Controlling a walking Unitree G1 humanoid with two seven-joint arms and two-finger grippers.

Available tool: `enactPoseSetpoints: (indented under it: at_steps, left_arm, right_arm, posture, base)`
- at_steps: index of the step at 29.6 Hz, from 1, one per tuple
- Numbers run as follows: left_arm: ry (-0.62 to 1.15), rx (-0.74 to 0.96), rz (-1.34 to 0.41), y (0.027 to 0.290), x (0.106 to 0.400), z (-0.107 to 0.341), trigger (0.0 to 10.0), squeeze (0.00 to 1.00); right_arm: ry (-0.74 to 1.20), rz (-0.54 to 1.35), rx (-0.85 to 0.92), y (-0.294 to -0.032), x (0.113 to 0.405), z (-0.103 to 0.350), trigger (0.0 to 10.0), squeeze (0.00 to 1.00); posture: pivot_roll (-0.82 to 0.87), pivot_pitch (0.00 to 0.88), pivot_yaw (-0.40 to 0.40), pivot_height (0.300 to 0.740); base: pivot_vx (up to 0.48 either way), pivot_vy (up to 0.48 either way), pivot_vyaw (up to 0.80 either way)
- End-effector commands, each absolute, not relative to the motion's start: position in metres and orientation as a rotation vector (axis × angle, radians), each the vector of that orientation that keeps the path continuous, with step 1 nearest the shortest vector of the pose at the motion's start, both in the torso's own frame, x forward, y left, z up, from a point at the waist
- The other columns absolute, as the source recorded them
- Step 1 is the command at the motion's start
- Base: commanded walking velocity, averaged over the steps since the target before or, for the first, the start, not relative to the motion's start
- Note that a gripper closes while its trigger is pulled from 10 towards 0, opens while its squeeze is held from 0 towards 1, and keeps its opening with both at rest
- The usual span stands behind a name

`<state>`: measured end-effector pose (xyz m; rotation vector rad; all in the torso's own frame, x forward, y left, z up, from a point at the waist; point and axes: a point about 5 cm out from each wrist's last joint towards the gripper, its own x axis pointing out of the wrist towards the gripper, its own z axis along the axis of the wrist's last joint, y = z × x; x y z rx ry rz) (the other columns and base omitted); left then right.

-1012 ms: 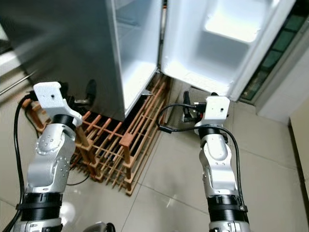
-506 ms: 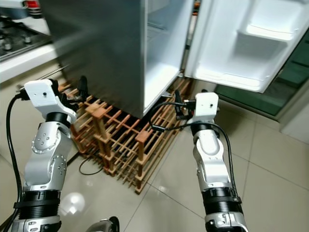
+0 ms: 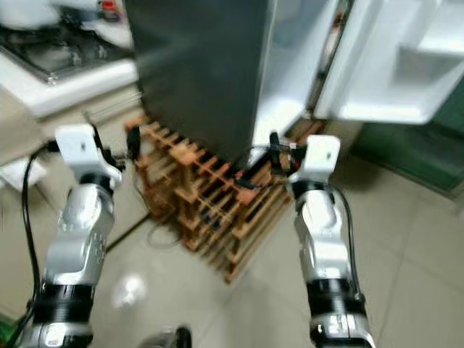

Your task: Restocking fridge

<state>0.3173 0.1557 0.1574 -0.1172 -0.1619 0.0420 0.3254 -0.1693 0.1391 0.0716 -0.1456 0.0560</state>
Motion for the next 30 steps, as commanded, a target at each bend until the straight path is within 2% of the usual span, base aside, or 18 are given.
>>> enactPoseSetpoints:
  at_steps: [1, 10, 14, 17, 20, 22, 30]
  left_arm:
    - [-0.192, -0.124, 0.021, 0.151, 0.318, 0.162, 10.0, 0.00]
    - [-0.222, -0.069, 0.018, 0.141, 0.318, 0.165, 10.0, 0.00]
    - [-0.172, -0.030, 0.065, 0.157, 0.312, 0.151, 10.0, 0.00]
    - [-0.173, -0.009, 0.077, 0.160, 0.312, 0.150, 10.0, 0.00]
    - [-0.177, -0.001, 0.076, 0.158, 0.312, 0.153, 10.0, 0.00]
    - [-0.177, 0.113, 0.074, 0.155, 0.311, 0.152, 10.0, 0.00]
    - [-0.163, 0.081, 0.094, 0.150, 0.315, 0.150, 10.0, 0.00]
  right_arm:
    - [-0.151, 0.070, 0.070, -0.170, 0.327, 0.144, 10.0, 0.04]
    - [-0.138, 0.116, 0.051, -0.167, 0.326, 0.142, 10.0, 0.04]
    - [-0.103, 0.111, 0.058, -0.167, 0.317, 0.129, 10.0, 0.05]
    - [-0.091, 0.109, 0.063, -0.167, 0.316, 0.125, 10.0, 0.06]
    - [-0.082, 0.121, 0.063, -0.162, 0.315, 0.122, 10.0, 0.07]
    - [-0.084, 0.130, 0.058, -0.159, 0.315, 0.122, 10.0, 0.08]
    - [-0.096, 0.138, 0.037, -0.160, 0.317, 0.128, 10.0, 0.11]
  posture:
    - [-0.11, 0.000, -0.024, 0.740]
    - [-0.10, 0.000, -0.050, 0.740]
    - [-0.08, 0.000, -0.050, 0.740]
    - [-0.07, 0.000, -0.046, 0.740]
    - [-0.07, 0.000, -0.035, 0.740]
    - [-0.07, 0.000, -0.031, 0.740]
    - [-0.09, 0.000, -0.049, 0.740]
  base:
    - [0.000, 0.000, 0.54]
    - [0.000, 0.000, 0.51]
    - [0.000, 0.000, 0.52]
    - [0.000, 0.000, 0.52]
    - [0.000, -0.480, 0.52]
    - [0.000, -0.480, 0.52]
    - [0.000, -0.480, 0.52]
